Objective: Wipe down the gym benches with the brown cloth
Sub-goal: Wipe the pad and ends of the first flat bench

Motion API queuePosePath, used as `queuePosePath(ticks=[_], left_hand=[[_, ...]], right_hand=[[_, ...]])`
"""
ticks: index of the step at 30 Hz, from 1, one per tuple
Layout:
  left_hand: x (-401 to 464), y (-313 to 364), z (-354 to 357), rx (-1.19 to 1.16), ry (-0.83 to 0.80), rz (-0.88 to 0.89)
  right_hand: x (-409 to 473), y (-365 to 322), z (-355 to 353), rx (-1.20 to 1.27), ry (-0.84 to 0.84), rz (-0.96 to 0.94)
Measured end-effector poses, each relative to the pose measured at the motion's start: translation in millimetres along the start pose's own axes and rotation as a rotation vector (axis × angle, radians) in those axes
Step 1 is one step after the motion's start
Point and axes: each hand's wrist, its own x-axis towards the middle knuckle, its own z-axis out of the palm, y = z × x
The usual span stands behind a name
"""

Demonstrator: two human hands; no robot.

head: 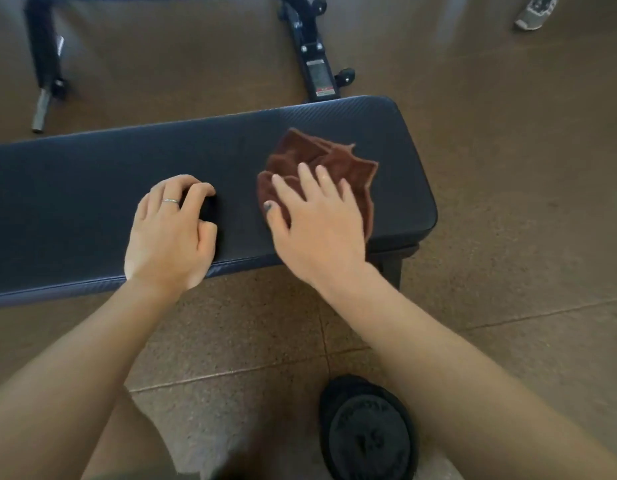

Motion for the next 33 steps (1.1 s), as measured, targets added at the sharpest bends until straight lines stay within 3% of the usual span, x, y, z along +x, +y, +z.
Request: queuePosePath(ticks=[3, 6, 11, 14, 19, 22, 25, 29, 33], left_hand=[[1, 0, 0, -0.009, -0.012, -0.013], [-2, -3, 1, -0.026, 0.001, -0.007], [-1, -4, 0, -0.033, 0.019, 0.001], [0, -6, 3, -0.030, 0.030, 0.030], [4, -18, 10, -0.018, 0.022, 0.090], [6, -27, 2, -0.096, -0.073, 0.162], [0, -64, -12, -0.042, -0.121, 0.254], [-8, -110, -19, -0.053, -0.054, 0.081], [-9, -103, -13, -0.023, -0.041, 0.163]], right_hand=[[-10, -25, 10, 0.052, -0.038, -0.124], [-5, -3, 9, 0.041, -0.042, -0.187], [27, 54, -13, -0.045, 0.002, 0.126], [27, 36, -14, -0.027, 0.012, 0.269], [-15, -78, 20, 0.044, 0.005, 0.107], [-18, -82, 19, 0.031, -0.035, 0.083], [-1, -44, 10, -0.040, 0.024, 0.225], [25, -48, 10, -0.041, 0.060, 0.522], [1, -100, 17, 0.022, 0.027, 0.441]])
